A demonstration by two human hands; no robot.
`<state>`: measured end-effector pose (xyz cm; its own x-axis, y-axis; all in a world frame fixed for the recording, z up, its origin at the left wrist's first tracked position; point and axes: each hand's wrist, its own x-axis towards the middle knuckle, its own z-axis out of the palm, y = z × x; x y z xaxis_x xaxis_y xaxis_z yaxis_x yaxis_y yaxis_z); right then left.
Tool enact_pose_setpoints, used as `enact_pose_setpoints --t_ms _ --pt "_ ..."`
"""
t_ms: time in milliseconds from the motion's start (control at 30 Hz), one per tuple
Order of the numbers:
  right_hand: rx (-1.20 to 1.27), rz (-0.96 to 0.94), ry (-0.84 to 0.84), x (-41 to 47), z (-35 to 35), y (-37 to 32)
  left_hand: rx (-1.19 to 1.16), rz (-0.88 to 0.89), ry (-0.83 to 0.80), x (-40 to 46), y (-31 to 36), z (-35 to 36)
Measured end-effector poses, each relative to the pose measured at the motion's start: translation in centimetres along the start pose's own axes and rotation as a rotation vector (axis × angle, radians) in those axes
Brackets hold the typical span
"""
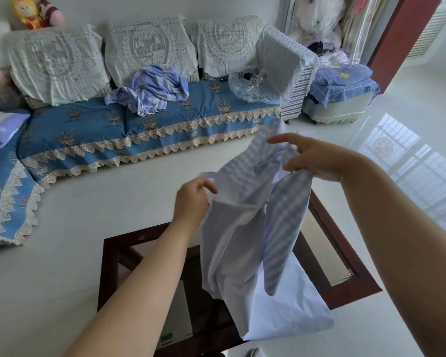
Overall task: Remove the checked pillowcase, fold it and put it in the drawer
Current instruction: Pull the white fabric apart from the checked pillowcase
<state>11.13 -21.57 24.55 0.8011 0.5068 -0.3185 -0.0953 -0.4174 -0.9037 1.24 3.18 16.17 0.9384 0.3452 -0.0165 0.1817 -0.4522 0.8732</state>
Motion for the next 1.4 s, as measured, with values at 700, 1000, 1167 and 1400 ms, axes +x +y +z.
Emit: enact_pose_setpoints --t_ms 700,1000,1167,1400 --pt "0.827 -0.169 -0.082 -1.4 3.0 0.0 -0.168 0.013 0.141 1.5 3.9 1.4" --pt "0.869 -0.129 -0.06 -1.2 5.0 -0.3 0.025 0.177 -0.544 -1.7 4.5 4.2" --pt "0.926 -0.133 -0.042 -1.0 5.5 0.0 0.095 0.263 -0.467 -2.6 3.7 5.8" --pt "-0.368 0.1 0.34 -2.1 2.7 -0.6 0.332 0.326 -0.156 -2.0 2.0 4.5"
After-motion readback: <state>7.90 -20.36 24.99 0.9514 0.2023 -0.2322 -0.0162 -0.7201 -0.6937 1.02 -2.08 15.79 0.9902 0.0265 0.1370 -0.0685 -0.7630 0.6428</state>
